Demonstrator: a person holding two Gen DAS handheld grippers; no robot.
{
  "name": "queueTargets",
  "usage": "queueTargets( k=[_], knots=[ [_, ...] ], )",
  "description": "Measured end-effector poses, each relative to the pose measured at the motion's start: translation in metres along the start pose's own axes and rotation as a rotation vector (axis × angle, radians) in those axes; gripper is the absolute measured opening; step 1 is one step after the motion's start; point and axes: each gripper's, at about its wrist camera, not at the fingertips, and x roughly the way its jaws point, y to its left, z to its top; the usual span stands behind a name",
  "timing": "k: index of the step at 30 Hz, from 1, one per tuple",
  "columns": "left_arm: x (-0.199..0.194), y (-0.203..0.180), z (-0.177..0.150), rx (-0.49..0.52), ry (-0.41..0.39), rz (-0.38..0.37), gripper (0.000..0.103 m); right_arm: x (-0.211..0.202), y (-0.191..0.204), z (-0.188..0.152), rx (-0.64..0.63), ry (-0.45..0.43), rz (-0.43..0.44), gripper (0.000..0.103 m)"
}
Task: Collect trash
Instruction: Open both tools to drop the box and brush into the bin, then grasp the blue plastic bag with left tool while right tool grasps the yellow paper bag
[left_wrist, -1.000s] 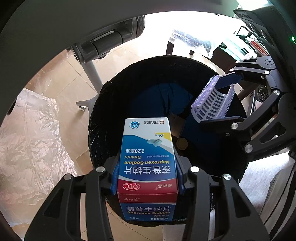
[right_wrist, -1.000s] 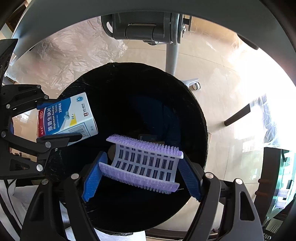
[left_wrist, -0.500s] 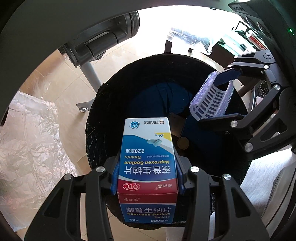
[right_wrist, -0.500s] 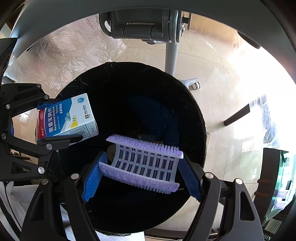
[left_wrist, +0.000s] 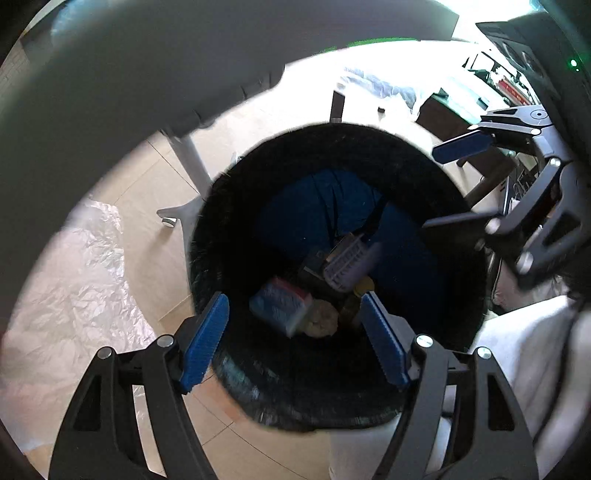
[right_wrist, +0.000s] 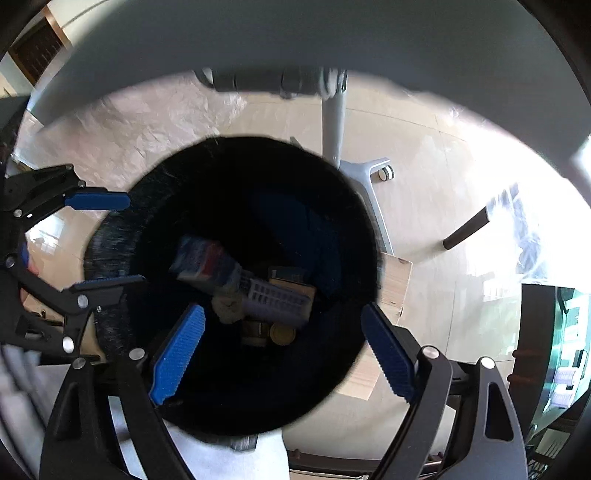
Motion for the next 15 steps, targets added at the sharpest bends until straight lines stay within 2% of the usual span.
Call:
queueTargets(
  k=[4,6,7,8,11,13,15],
  knots=[
    [-0.069,0.005,-0.001,-0.007,-0.130,-0.019,0.075,-0.069,-0.005,-0.003,-0.012,-0.130,0.038,0.085],
    [-0.102,0.011,0.005,-0.025,-0.210,-0.021,0.085,-0.102,-0.007,0.005,-0.016,-0.210,0.041,0.090],
    [-0.117,0.015,0.011,-0.038,-0.257,-0.009,0.096,-0.118,-0.009,0.013,-0.013,-0.260,0.028,0.093],
    [-0.134,0.022,0.020,-0.057,-0.323,0.024,0.101,-0.129,-0.011,0.024,-0.006,-0.305,0.017,0.095],
    [-0.147,0.046,0.051,-0.139,-0.403,0.087,0.101,-0.146,-0.020,0.062,0.056,-0.402,-0.007,0.099],
    [-0.142,0.063,0.069,-0.211,-0.413,0.088,0.101,-0.148,-0.032,0.099,0.114,-0.444,0.001,0.099],
    [-0.134,0.084,0.092,-0.310,-0.410,0.049,0.101,-0.144,-0.042,0.133,0.156,-0.445,0.011,0.099]
  ],
)
